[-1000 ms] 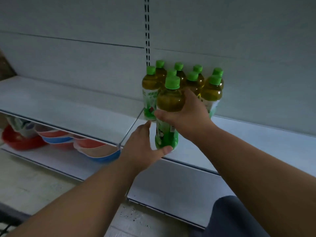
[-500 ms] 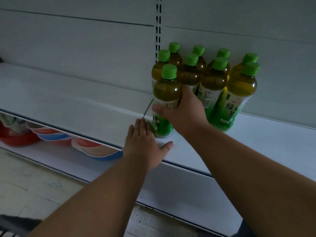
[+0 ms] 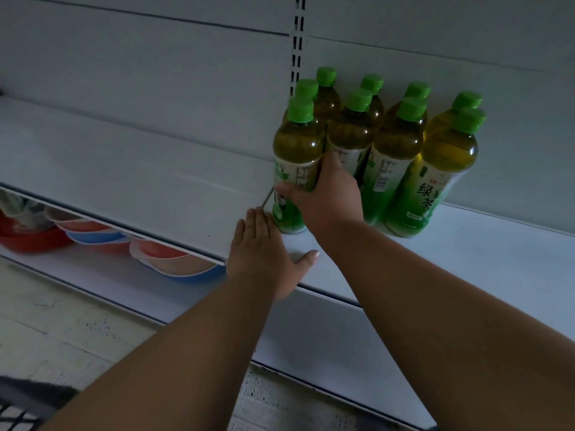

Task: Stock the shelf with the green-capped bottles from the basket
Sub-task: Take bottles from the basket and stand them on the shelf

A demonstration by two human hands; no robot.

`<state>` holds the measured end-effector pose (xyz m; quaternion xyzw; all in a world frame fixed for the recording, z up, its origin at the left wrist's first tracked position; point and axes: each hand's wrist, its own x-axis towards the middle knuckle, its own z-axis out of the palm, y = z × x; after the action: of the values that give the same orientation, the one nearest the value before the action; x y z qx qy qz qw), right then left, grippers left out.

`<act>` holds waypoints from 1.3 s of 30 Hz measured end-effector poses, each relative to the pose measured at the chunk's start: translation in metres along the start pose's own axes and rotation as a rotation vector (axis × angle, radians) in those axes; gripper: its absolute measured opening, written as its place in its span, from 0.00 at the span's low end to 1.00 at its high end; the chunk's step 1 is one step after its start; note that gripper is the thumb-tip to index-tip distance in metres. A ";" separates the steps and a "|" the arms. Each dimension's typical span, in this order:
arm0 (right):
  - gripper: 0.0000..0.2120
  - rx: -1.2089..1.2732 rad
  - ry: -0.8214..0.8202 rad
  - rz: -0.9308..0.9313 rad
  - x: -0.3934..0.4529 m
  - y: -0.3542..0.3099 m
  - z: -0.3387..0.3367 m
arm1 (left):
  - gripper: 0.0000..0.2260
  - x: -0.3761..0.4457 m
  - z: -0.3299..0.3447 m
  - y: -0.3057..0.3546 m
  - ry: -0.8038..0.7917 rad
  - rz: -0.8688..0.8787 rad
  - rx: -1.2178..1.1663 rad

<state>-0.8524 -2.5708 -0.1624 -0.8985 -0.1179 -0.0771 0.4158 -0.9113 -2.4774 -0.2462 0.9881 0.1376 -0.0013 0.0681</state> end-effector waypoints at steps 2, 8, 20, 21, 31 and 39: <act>0.29 0.002 -0.011 0.007 0.000 0.000 0.000 | 0.53 -0.001 -0.002 0.000 -0.007 -0.005 0.009; 0.33 -0.035 -0.022 0.021 -0.025 0.007 -0.017 | 0.53 -0.007 -0.014 -0.002 -0.028 0.010 -0.089; 0.36 -0.405 -0.620 -0.785 -0.158 -0.106 0.034 | 0.35 -0.225 -0.069 -0.163 0.249 -0.324 -0.097; 0.37 -0.418 -0.665 -0.858 -0.174 -0.121 0.044 | 0.34 -0.252 -0.073 -0.176 0.236 -0.381 -0.098; 0.37 -0.482 -0.906 -1.289 -0.320 -0.212 0.121 | 0.35 -0.444 -0.081 -0.223 0.172 -0.899 0.026; 0.33 -0.566 -1.203 -1.406 -0.384 -0.208 0.222 | 0.30 -0.484 0.007 -0.255 0.100 -1.161 -0.145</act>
<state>-1.2701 -2.3270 -0.2445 -0.5788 -0.7988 0.1390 -0.0872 -1.4465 -2.3667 -0.2777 0.7427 0.6591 0.0178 0.1169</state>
